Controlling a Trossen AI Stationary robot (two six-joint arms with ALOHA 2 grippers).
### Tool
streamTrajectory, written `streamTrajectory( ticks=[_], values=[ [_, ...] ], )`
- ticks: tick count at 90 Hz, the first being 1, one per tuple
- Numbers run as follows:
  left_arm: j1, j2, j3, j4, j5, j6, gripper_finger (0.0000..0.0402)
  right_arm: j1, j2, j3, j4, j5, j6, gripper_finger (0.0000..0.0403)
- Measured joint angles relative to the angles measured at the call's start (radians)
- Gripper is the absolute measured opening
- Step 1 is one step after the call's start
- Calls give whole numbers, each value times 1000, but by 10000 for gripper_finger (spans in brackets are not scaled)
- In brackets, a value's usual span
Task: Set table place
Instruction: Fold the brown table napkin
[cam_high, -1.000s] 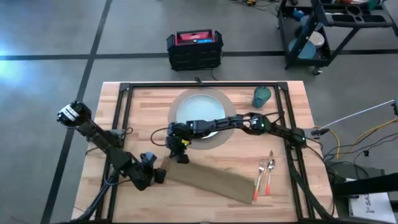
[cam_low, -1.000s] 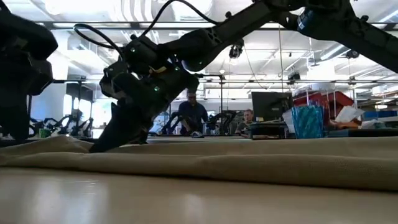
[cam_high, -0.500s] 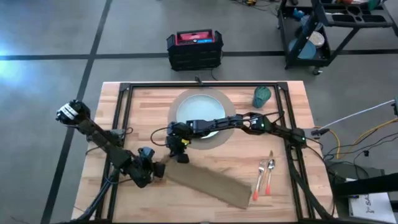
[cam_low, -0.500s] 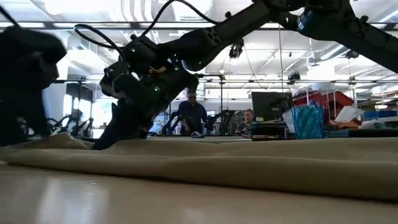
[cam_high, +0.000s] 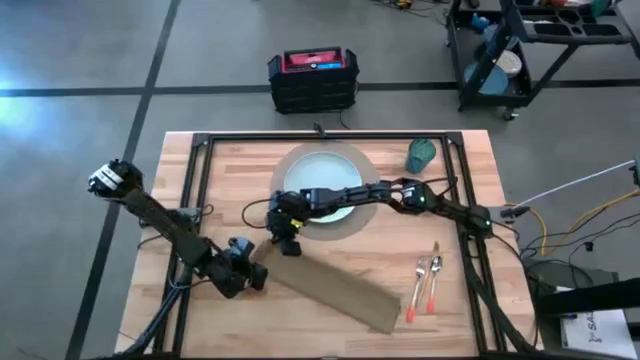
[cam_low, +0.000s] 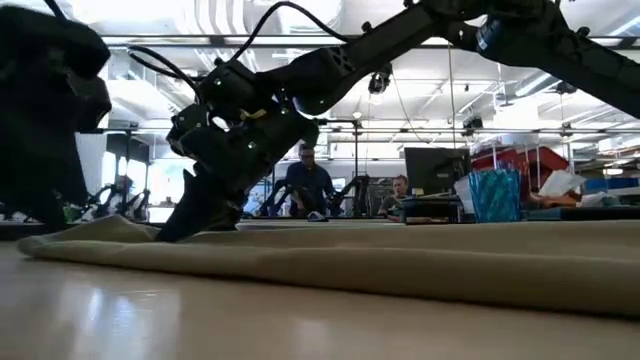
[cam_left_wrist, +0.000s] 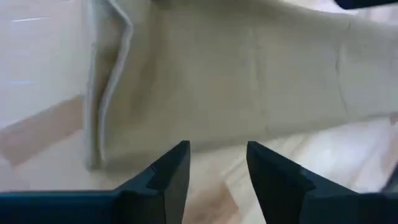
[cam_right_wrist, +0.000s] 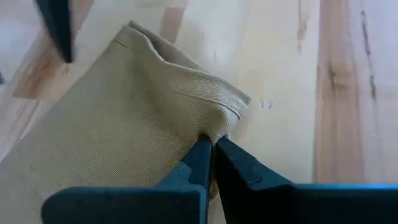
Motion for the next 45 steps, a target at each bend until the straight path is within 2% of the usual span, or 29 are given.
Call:
streamTrajectory(
  ticks=[12, 20, 27, 34, 45],
  values=[
    [2, -55, 0, -38, -114, 70, 130, -1, 0, 0, -1, 3, 0, 0],
    [3, -89, 2, -134, -125, 39, 125, -1, 0, 0, -5, 3, 0, 0],
    [3, -100, 2, -252, -67, -47, 124, -1, -2, 0, -22, 5, -1, 0],
    [-1, -95, 2, -320, 32, -138, 125, -1, -2, -1, -27, 4, -6, 0],
    [-1, -65, 2, -325, 151, -210, 141, -2, -3, -3, -26, 2, -8, 0]
  ],
)
